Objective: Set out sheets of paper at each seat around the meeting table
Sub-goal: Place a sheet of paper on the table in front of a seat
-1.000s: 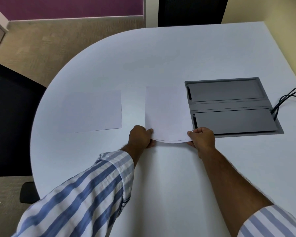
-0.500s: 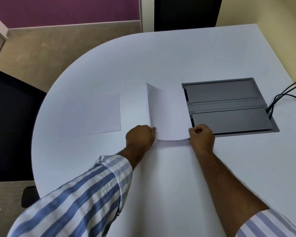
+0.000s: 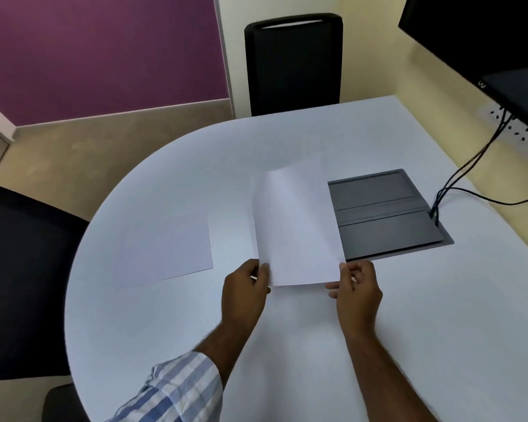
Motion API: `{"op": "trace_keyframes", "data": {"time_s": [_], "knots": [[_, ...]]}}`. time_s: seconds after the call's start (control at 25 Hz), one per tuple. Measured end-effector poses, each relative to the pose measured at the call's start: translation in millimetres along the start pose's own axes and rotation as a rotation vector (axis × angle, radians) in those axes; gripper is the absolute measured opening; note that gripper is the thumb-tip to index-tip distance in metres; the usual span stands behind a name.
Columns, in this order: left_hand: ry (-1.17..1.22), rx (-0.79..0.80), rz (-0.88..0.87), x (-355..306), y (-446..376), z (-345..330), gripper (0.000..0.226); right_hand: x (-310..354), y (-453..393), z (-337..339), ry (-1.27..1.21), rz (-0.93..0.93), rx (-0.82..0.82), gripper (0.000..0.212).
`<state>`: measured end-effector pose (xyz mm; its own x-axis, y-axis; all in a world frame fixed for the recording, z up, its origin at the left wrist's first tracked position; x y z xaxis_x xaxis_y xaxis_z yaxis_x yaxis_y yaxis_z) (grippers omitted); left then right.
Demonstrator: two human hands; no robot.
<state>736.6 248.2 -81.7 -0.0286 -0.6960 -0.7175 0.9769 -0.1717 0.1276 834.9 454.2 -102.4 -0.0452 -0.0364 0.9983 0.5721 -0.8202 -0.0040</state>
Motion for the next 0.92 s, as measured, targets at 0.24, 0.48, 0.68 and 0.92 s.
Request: {"op": "trace_keyframes", "data": {"time_s": [0.24, 0.48, 0.68, 0.92], "knots": [[0.416, 0.198, 0.104, -1.2, 48.9, 14.6, 0.008, 43.2, 50.8, 47.5, -0.034, 0.051, -0.106, 0.022], [0.604, 0.56, 0.079, -4.4, 101.9, 30.9, 0.031, 78.4, 123.4, 102.5, -0.059, 0.067, -0.162, 0.016], [0.584, 0.558, 0.054, -9.2, 121.4, 31.7, 0.02, 96.7, 162.4, 127.8, -0.055, 0.037, -0.202, 0.014], [0.503, 0.524, -0.043, -21.3, 149.9, 18.7, 0.025, 108.5, 170.6, 157.0, -0.124, -0.23, -0.267, 0.01]]}}
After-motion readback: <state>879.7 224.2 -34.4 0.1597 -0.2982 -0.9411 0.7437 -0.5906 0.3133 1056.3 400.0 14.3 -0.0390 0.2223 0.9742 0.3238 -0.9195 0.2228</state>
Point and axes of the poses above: each hand's wrist, its own y-axis away from the middle knuckle, its own z-axis out of the back of the hand, x = y × z, the point moved 2 cm from there along -y, towards the middle knuckle, and after that the axes turned 14 degrees about -y, right-handed, at the moved point
